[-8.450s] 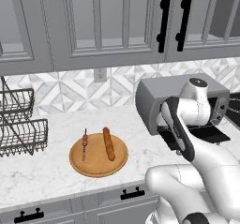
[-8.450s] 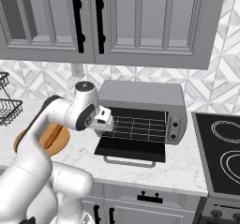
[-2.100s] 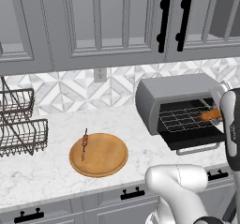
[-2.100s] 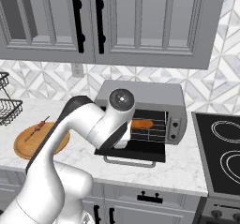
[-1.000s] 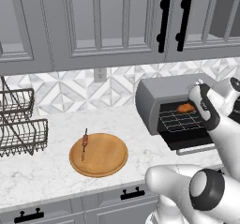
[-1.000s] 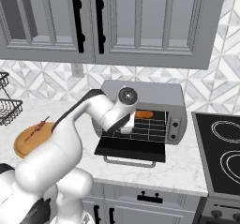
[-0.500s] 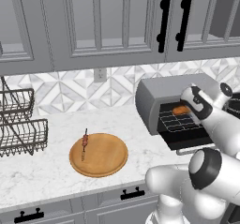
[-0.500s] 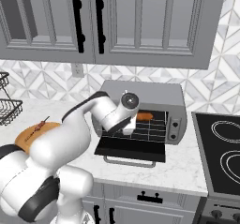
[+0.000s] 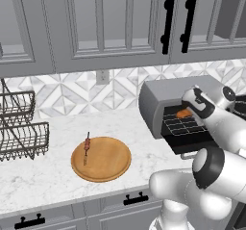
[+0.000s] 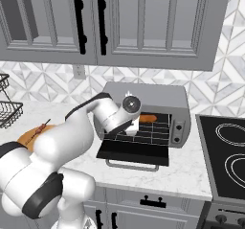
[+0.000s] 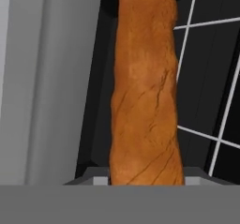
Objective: Pick up the kebab skewer and baguette bread, and place them inside the toaster oven. Close the toaster oven door and start by setting the timer.
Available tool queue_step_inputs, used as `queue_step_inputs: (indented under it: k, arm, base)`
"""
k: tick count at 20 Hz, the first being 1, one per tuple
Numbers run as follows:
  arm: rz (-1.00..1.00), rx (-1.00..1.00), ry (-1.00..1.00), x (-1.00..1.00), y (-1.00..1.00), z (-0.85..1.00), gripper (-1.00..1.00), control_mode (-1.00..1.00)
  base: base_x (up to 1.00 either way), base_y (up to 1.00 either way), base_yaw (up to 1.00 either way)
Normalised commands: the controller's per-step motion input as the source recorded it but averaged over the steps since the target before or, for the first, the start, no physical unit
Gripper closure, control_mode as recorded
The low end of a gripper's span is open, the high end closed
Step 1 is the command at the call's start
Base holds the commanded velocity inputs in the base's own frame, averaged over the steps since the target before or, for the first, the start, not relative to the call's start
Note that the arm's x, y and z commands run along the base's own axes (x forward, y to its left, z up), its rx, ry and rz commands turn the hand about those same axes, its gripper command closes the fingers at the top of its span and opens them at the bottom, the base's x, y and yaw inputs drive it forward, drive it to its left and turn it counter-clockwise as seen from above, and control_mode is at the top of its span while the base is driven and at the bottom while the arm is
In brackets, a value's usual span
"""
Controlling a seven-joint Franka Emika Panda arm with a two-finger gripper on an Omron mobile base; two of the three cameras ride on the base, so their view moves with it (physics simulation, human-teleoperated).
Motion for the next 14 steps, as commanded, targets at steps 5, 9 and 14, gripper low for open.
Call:
queue_step_inputs:
  k: [5,9,14]
  arm:
    - [0.00,0.00,0.00,0.02,0.00,-0.27,1.00,-1.00]
    - [0.00,0.01,0.00,-0.02,-0.06,0.00,1.00,-1.00]
    - [0.00,0.01,0.00,-0.03,-0.06,0.00,1.00,-1.00]
  base:
    - [0.00,0.00,0.00]
    - [0.00,0.00,0.00]
    - [0.00,0.00,0.00]
